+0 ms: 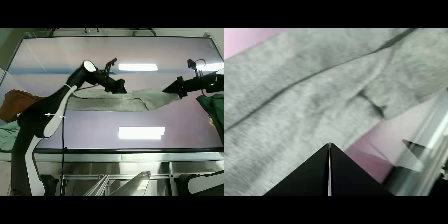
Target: Fold the shirts.
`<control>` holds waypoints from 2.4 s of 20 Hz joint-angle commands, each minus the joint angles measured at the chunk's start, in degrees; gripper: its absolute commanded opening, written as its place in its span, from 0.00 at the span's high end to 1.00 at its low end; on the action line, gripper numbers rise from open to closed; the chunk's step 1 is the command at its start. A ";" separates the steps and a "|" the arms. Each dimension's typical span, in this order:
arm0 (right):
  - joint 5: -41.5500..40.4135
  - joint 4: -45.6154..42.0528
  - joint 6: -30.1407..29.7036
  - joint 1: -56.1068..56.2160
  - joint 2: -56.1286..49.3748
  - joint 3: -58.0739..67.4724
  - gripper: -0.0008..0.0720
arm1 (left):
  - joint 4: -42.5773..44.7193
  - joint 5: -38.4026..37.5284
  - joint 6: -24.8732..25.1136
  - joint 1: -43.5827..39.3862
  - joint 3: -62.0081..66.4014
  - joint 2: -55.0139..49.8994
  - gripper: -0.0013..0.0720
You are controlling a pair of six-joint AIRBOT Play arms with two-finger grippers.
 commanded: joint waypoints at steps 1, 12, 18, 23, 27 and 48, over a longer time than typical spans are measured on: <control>-0.35 11.54 0.50 4.42 4.74 0.28 0.97 | -8.04 -11.67 -0.87 3.72 4.00 8.94 0.98; -44.13 16.76 1.73 51.28 -8.61 17.27 0.97 | -15.74 -19.56 1.84 22.29 -7.48 40.26 0.98; -56.22 23.76 1.70 61.55 -26.73 31.58 0.36 | -15.82 -19.10 8.02 27.69 -27.19 50.86 0.97; -30.42 19.15 1.53 50.40 -22.62 31.58 0.65 | -15.89 -19.23 9.57 32.22 -38.10 56.74 0.97; -8.92 9.81 9.22 39.04 -18.73 31.56 0.66 | -15.91 -19.19 11.96 36.20 -46.71 64.63 0.97; -19.26 2.32 21.94 41.92 -27.69 25.88 0.02 | -16.04 -17.73 11.10 45.72 -61.77 79.17 0.97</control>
